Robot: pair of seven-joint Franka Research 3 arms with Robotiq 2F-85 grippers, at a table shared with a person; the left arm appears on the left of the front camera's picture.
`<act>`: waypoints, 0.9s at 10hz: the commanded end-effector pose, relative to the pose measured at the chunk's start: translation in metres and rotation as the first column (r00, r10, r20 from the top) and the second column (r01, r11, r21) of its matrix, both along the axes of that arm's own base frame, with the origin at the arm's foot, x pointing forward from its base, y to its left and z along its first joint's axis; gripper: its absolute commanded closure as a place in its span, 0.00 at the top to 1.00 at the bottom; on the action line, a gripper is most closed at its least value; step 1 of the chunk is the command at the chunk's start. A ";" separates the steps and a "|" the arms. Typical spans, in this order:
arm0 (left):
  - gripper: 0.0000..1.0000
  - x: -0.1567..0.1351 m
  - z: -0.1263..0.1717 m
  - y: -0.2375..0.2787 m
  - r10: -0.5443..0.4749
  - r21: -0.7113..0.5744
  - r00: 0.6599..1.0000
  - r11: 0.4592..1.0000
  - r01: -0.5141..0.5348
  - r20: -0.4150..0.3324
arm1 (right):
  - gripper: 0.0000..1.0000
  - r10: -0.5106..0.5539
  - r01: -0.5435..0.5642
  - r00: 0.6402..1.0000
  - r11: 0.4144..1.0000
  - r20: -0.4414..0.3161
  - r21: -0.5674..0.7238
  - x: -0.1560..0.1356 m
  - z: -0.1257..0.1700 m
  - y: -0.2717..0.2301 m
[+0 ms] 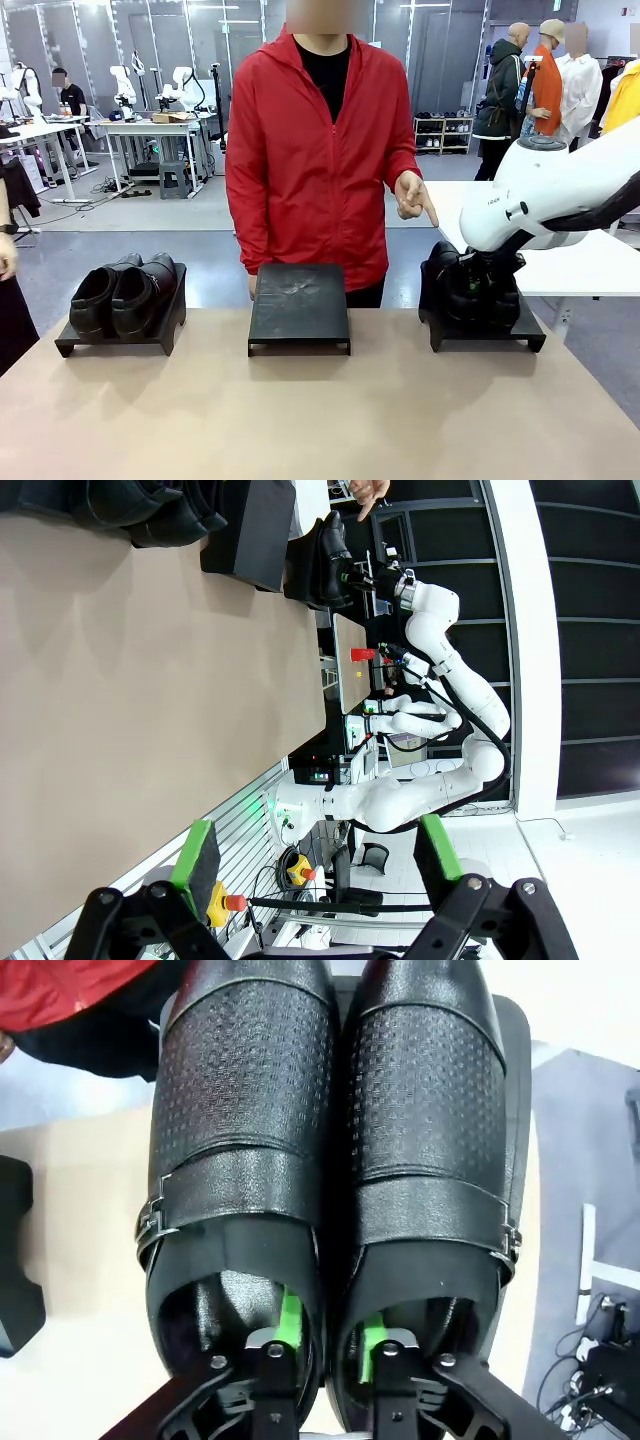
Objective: Place the shoes on the stand as instructed by the person.
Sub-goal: Pick up another pair of Shoes and place it on the Shoes Stand indicated by the person.
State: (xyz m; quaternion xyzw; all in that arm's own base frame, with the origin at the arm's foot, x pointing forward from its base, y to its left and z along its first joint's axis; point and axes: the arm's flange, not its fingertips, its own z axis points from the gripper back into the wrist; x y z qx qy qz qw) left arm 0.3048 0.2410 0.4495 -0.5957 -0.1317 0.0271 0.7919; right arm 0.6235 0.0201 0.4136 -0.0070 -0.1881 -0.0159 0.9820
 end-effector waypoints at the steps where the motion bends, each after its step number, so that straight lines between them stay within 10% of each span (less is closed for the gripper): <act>1: 1.00 -0.004 0.002 -0.002 -0.012 -0.001 1.000 1.000 0.012 0.011 | 0.72 -0.041 0.043 0.999 0.999 0.032 -0.034 -0.002 0.006 0.004; 3: 1.00 -0.004 0.002 -0.002 -0.012 -0.001 1.000 1.000 0.012 0.011 | 1.00 -0.045 0.046 0.998 0.998 0.035 -0.033 -0.009 0.013 0.001; 4: 1.00 -0.004 0.002 -0.002 -0.012 -0.001 1.000 1.000 0.012 0.011 | 0.74 -0.048 0.049 0.998 0.998 0.031 -0.036 -0.009 0.015 0.000; 5: 1.00 -0.004 0.002 -0.002 -0.012 -0.001 1.000 1.000 0.012 0.011 | 1.00 -0.054 0.055 0.998 0.998 0.029 -0.037 -0.008 0.015 -0.001; 9: 1.00 -0.004 0.002 -0.002 -0.012 -0.001 1.000 1.000 0.012 0.011 | 0.97 -0.022 0.023 0.999 1.000 0.028 -0.005 -0.003 0.018 -0.006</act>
